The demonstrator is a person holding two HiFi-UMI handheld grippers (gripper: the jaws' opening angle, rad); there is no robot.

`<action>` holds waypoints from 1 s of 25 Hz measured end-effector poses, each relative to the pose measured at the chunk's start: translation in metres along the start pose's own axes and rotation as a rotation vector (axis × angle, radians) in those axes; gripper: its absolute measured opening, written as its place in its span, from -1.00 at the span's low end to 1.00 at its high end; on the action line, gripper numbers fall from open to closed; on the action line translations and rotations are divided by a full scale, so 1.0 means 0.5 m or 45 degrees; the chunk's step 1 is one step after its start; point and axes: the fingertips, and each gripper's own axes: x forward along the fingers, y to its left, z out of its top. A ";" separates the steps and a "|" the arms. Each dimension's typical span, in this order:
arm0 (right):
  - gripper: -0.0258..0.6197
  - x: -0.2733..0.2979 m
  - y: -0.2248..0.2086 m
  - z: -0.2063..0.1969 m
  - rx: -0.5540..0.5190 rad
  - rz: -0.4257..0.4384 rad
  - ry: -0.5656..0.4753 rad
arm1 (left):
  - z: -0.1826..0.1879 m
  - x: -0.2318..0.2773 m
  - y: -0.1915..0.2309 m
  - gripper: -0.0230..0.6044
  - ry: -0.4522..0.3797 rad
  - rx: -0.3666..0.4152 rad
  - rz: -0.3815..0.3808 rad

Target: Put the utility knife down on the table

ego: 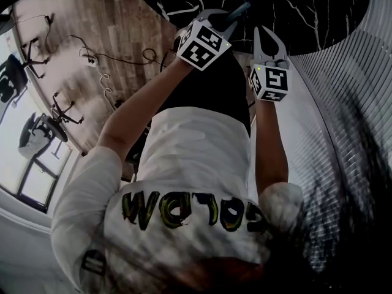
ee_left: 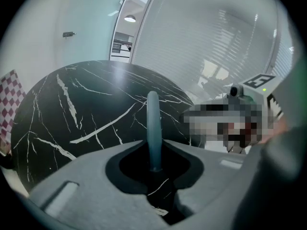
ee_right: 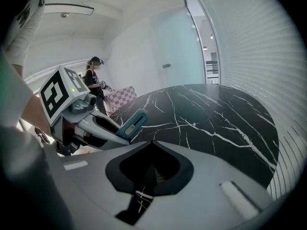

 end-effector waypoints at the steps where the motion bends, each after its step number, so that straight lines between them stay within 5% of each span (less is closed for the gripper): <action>1: -0.92 0.003 -0.001 -0.003 0.001 0.000 0.002 | -0.001 0.003 0.001 -0.69 0.003 0.000 -0.002; 15: -0.92 0.022 0.013 -0.031 -0.011 0.031 0.036 | -0.036 0.039 -0.003 -0.69 0.146 0.023 -0.014; 25: -0.92 0.024 0.010 -0.038 -0.027 0.044 0.053 | -0.037 0.042 -0.003 -0.69 0.142 0.027 0.009</action>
